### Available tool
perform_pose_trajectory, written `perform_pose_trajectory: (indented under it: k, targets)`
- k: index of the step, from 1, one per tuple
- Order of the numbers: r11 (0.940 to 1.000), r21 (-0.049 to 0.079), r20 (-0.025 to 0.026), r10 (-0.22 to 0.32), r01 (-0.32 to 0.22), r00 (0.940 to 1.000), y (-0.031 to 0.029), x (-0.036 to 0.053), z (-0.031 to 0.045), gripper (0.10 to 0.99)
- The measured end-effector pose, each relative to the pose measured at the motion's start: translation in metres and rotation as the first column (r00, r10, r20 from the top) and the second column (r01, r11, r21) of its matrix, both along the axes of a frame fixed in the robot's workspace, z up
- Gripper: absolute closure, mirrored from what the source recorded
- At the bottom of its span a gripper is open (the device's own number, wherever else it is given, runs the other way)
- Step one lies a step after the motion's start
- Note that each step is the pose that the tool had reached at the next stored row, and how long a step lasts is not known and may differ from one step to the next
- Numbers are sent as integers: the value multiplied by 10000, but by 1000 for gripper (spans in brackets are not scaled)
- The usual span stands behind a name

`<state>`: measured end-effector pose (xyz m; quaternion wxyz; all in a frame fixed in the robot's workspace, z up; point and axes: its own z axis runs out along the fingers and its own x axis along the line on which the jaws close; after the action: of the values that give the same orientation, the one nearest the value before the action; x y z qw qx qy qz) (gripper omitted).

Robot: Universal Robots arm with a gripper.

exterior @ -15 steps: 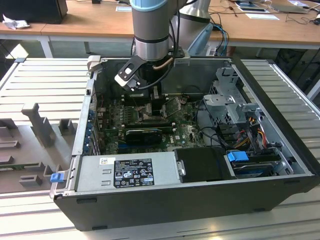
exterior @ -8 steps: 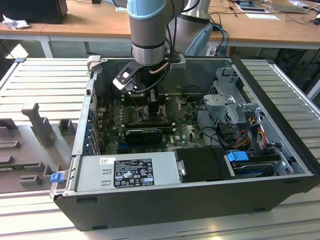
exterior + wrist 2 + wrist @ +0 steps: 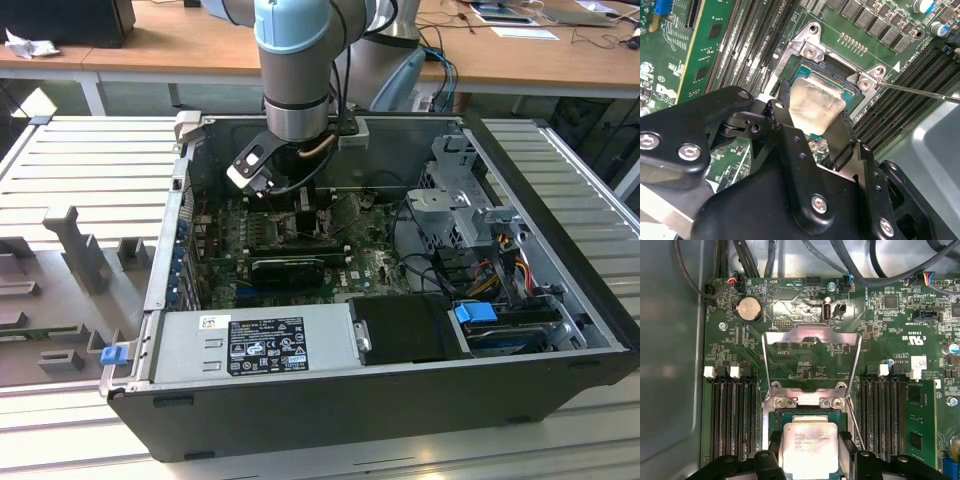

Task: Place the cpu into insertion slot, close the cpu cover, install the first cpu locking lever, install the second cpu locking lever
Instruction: 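Place the cpu into insertion slot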

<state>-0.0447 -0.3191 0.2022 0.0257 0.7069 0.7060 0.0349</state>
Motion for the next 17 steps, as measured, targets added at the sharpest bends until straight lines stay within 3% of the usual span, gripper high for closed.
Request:
perform_pose_trajectory:
  k: [8,9,11,15,16,17]
  targets:
    - [10000,6,3,-4,4,10000,4,0,-4,545]
    - [10000,17,1,-7,7,10000,10,0,-4,482]
    - [10000,30,1,-9,9,10000,15,0,-3,482]
    - [10000,31,1,-11,11,10000,15,0,48,482]
    - [10000,31,0,-11,11,10000,16,0,63,494]
    - [10000,30,-4,-11,11,10000,16,0,85,561]
